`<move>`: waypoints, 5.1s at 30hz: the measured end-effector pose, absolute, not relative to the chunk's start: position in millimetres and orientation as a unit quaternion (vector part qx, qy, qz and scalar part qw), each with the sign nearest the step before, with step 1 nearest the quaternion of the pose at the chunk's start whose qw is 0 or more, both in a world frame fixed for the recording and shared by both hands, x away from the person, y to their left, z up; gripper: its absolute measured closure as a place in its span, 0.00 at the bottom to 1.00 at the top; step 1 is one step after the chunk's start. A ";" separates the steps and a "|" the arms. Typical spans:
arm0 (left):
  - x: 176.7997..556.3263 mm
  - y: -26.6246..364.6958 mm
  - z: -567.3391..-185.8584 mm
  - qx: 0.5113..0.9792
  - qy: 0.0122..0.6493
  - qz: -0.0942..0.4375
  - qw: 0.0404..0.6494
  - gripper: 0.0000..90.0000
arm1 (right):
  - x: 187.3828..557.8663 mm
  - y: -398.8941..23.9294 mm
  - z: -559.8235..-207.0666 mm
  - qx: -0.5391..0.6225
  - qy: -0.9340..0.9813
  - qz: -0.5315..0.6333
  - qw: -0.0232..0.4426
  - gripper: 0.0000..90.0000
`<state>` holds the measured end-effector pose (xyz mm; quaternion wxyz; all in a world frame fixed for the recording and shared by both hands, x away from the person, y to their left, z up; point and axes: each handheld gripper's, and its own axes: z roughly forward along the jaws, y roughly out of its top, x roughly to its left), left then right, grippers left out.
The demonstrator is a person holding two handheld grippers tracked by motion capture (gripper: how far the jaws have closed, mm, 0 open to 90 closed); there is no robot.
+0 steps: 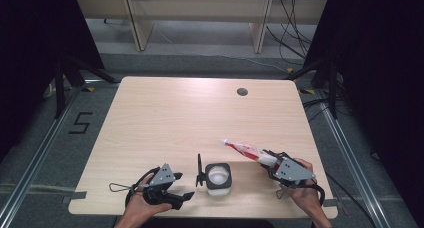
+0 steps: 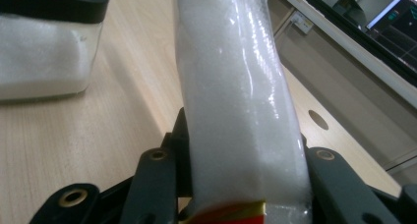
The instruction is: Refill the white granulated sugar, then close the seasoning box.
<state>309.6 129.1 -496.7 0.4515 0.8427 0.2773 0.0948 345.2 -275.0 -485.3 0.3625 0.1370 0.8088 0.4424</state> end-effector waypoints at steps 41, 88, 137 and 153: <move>308.4 128.2 -496.5 0.836 0.284 0.091 0.460 0.27 | 337.4 -328.0 -499.8 0.313 0.731 0.551 0.254 0.70; 307.8 128.6 -496.9 0.837 0.294 0.093 0.452 0.27 | 312.2 -360.4 -490.9 0.389 0.677 0.572 0.252 0.42; 311.2 132.8 -493.6 0.833 0.295 0.103 0.458 0.27 | 251.1 -360.1 -485.8 0.471 0.700 0.464 0.269 0.22; 308.6 133.0 -487.9 0.820 0.310 0.098 0.472 0.26 | 244.1 -354.3 -485.7 0.474 0.701 0.464 0.263 0.23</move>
